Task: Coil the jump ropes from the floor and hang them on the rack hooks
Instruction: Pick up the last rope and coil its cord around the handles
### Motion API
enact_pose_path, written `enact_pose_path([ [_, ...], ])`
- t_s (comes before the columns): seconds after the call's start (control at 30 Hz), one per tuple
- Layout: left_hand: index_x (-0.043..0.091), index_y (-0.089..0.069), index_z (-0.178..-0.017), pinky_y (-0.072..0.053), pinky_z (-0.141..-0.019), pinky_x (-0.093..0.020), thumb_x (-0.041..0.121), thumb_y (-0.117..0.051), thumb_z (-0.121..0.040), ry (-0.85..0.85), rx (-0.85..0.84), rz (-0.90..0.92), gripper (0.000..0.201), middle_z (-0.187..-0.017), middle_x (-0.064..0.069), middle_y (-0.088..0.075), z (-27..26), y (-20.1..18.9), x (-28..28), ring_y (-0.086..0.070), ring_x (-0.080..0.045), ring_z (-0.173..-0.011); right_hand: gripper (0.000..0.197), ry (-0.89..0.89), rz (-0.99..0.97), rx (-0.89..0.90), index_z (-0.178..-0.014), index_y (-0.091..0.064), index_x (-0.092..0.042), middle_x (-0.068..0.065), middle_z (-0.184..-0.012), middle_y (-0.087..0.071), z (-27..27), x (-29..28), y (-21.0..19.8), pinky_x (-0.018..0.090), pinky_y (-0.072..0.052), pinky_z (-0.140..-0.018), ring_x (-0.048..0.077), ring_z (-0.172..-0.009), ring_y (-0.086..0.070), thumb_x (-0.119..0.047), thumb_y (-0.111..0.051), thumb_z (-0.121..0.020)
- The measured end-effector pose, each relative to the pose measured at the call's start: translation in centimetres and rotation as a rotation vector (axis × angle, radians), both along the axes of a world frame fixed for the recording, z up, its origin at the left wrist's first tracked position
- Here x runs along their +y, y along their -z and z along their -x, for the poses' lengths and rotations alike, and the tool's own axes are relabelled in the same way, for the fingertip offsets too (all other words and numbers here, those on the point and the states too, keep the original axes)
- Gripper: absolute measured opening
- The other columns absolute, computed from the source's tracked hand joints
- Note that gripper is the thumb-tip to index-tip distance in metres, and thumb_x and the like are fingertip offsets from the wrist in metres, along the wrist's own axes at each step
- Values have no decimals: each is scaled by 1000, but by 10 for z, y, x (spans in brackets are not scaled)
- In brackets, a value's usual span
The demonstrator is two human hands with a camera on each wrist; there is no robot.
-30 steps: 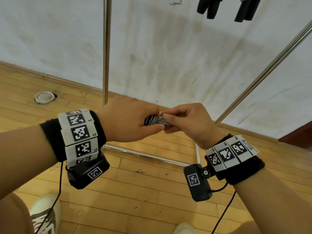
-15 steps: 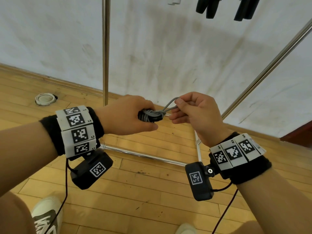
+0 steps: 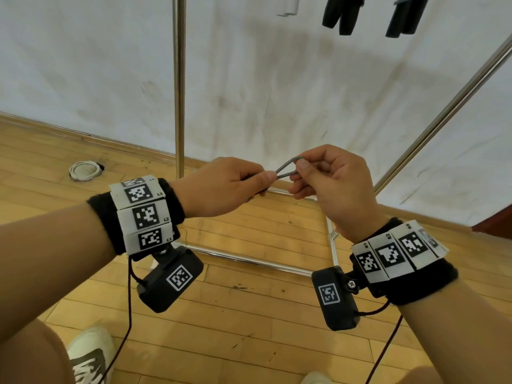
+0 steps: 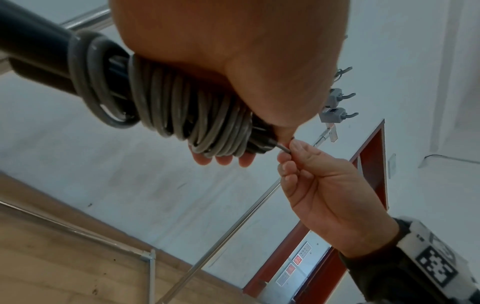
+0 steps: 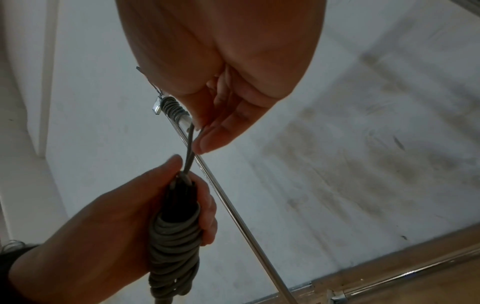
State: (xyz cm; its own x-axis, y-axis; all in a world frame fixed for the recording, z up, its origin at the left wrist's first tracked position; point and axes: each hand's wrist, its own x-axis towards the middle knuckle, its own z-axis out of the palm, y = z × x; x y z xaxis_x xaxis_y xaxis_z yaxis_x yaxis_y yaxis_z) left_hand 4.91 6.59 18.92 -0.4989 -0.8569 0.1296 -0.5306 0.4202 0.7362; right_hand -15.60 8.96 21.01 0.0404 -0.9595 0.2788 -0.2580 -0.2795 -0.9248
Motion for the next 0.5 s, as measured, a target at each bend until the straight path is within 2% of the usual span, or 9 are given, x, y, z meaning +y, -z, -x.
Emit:
enact_pose_path([
  [0.17,32,-64,-87,-49,-59,-25,50,-43,-98,29,-39,3,30,-67,13,-62,-6,3,-7,-54,-5,-56,8,39,45,37,-91,-67,-9,8,-71,-71,2,0,-3,28,-57,-56,22,-61,-71,-5,-62,-94],
  [0.27,36,-64,-89,-48,-54,-18,47,-46,-98,68,-72,-7,23,-68,11,-64,-7,2,-9,-56,-5,-54,8,56,72,77,-91,-67,-10,5,-70,-72,5,-1,-6,28,-59,-57,20,-62,-72,-5,-62,-94],
  [0.3,36,-65,-91,-50,-54,-18,46,-46,-97,80,-80,-33,23,-69,10,-65,-7,2,-9,-58,-6,-56,8,67,75,92,-90,-67,-11,4,-69,-71,6,-1,-7,28,-59,-57,20,-62,-72,-5,-63,-94],
  [0.33,35,-66,-93,-54,-58,-24,47,-45,-96,86,-91,-59,25,-74,9,-68,-6,2,-8,-63,-10,-62,9,77,80,110,-90,-67,-12,3,-68,-71,7,-1,-7,29,-58,-57,19,-61,-72,-6,-63,-94],
  [0.4,34,-68,-97,-60,-72,-38,53,-42,-91,70,-135,-75,34,-87,5,-72,-5,0,-7,-69,-19,-80,11,97,97,145,-88,-67,-15,1,-68,-70,7,-1,-9,28,-58,-56,18,-60,-71,-6,-63,-93],
  [0.5,32,-71,-101,-56,-84,-42,52,-43,-92,64,-173,-47,35,-94,5,-72,-2,-2,-5,-67,-15,-91,14,102,115,176,-86,-66,-18,1,-68,-70,7,-1,-13,29,-58,-56,17,-59,-71,-6,-64,-93],
])
